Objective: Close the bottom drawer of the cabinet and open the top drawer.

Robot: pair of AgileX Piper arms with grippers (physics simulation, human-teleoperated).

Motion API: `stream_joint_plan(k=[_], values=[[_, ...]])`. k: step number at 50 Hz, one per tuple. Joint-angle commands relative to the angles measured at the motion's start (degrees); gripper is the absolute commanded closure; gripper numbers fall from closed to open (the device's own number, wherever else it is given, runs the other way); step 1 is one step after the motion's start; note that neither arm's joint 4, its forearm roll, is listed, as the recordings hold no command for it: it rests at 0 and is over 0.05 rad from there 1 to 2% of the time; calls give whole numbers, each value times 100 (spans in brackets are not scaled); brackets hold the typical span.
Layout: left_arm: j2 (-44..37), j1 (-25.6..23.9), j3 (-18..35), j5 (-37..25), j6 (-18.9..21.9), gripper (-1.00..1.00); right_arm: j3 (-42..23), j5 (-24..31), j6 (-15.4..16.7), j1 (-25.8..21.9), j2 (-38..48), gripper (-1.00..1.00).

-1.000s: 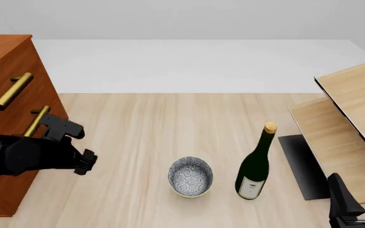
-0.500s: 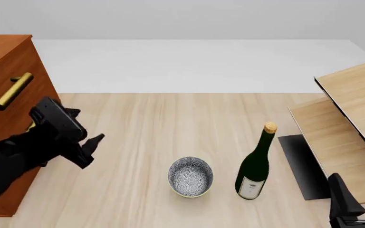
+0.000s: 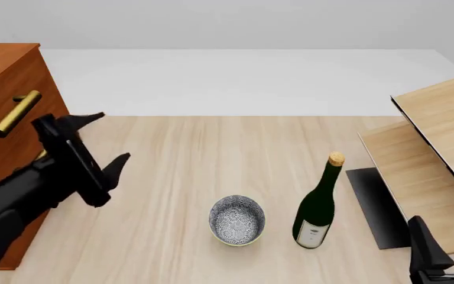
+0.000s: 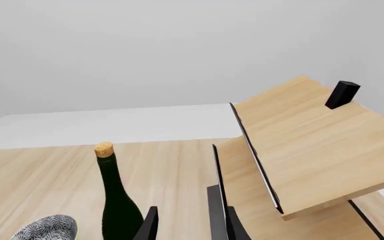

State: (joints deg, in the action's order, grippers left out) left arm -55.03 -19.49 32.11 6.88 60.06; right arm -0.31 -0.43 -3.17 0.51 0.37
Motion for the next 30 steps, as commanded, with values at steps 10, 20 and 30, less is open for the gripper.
stream_joint_plan(k=[10,20,30], values=[[-143,382,-676,1752,1785,-100,0,-13,-21,12,13,-100],[-163,753,-803,2041,2071,-100,-2,-6,-33,15,12,-100],[-306,1067,-715,2351,2396,-100,-1,-16,-25,-2,24,-100]])
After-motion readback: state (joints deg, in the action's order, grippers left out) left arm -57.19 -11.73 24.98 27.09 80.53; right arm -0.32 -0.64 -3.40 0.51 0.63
